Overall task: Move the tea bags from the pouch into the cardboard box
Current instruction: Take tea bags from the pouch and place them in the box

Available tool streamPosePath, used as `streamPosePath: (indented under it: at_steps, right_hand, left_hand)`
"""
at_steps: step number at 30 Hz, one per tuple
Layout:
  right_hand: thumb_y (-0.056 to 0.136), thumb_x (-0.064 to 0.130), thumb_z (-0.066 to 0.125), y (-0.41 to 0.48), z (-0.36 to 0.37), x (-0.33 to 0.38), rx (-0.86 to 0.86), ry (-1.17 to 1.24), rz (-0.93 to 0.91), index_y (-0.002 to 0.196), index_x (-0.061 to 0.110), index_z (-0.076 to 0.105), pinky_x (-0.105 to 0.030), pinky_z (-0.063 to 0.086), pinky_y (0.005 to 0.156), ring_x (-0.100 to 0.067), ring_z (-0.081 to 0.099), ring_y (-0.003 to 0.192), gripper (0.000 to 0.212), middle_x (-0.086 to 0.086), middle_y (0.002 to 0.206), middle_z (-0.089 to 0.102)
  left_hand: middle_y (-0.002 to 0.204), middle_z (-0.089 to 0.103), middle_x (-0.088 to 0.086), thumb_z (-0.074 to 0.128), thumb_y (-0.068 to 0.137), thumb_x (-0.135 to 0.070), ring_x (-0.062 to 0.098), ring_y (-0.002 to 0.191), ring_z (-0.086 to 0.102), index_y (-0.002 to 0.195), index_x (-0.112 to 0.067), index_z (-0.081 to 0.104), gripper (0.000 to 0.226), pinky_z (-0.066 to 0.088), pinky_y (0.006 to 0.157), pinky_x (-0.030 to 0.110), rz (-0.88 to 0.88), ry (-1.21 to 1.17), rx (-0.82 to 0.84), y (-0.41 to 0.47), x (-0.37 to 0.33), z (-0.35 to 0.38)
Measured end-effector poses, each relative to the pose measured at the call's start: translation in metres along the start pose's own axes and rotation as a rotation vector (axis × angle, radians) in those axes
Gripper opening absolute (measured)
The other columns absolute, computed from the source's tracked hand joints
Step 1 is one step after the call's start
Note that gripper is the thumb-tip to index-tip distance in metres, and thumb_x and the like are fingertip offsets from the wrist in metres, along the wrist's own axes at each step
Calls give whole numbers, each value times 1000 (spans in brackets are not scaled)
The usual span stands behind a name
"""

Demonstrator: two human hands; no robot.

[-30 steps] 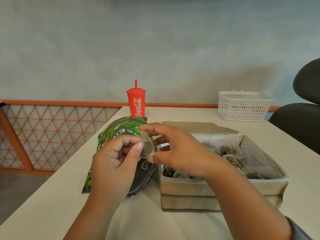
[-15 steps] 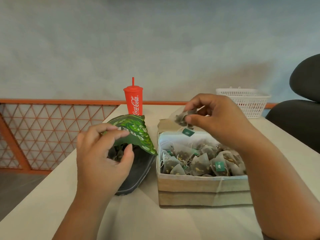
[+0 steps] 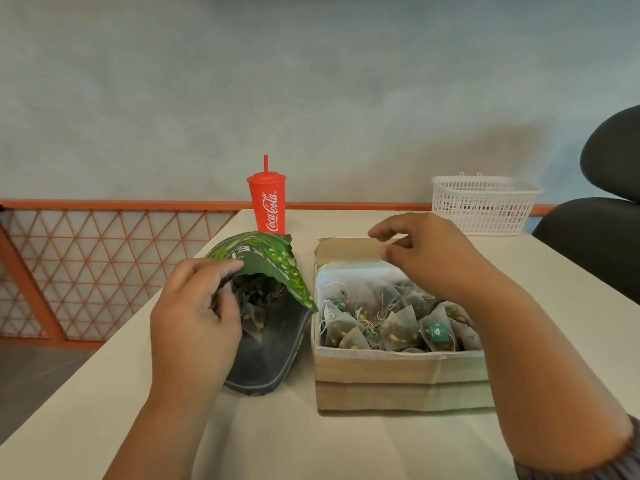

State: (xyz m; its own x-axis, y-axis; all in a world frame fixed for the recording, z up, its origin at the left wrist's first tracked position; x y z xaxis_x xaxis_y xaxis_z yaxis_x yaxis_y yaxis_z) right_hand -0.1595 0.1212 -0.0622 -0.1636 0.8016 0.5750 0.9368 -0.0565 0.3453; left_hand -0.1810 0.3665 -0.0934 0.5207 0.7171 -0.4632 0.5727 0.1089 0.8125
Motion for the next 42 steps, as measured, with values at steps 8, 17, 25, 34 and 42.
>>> streamPosePath:
  at_steps: [8, 17, 25, 34, 42]
  right_hand:
    - [90, 20, 57, -38, 60, 83, 445, 12, -315, 115, 34, 63, -31, 31, 106, -9, 37, 127, 29, 13, 142, 37]
    - [92, 4, 45, -33, 75, 82, 363, -166, -371, 148, 23, 18, -26, 24, 112, -12, 20, 140, 65, 16, 156, 2]
    - [87, -4, 44, -32, 71, 87, 290, -150, -426, 147, 27, 20, -31, 30, 111, -10, 26, 139, 72, 21, 154, 4]
    - [89, 0, 44, -46, 76, 103, 371, -253, -495, 147, 29, 20, -38, 39, 105, -17, 32, 136, 70, 23, 154, 0]
    - [88, -1, 45, -38, 75, 95, 325, -221, -453, 145, 30, 27, -38, 40, 104, -22, 36, 134, 67, 20, 155, 3]
  left_hand:
    - [88, 58, 4, 60, 81, -1, 11, 83, 54, 93, -3, 70, 15, 46, 76, 15, 117, -82, -144, -3, -8, -11]
    - [83, 63, 12, 60, 77, 2, 11, 78, 53, 83, 2, 71, 12, 42, 76, 10, 328, -38, -120, -11, -44, -10]
    - [129, 45, 4, 56, 83, -13, 23, 111, 52, 119, -13, 58, 36, 42, 87, 26, -112, 183, 432, -22, -6, 50]
    - [127, 49, 8, 49, 90, -24, 27, 118, 47, 126, -25, 51, 36, 38, 99, 33, -387, 497, 664, -25, 43, 54]
    - [105, 69, -2, 52, 88, -13, 19, 95, 61, 104, -23, 70, 26, 38, 77, 19, -257, 301, 508, -17, 24, 45]
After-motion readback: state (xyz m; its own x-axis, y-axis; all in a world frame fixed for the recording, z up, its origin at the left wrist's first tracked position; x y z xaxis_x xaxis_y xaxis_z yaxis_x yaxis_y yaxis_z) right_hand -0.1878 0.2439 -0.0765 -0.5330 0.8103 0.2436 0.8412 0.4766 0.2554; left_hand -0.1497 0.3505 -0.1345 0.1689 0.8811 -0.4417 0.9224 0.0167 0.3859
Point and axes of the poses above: each hand's wrist, its own y-axis towards the middle knuckle, its own z-axis out of the palm, x = y × z, the point moved 7 cm from there along y, towards the middle knuckle
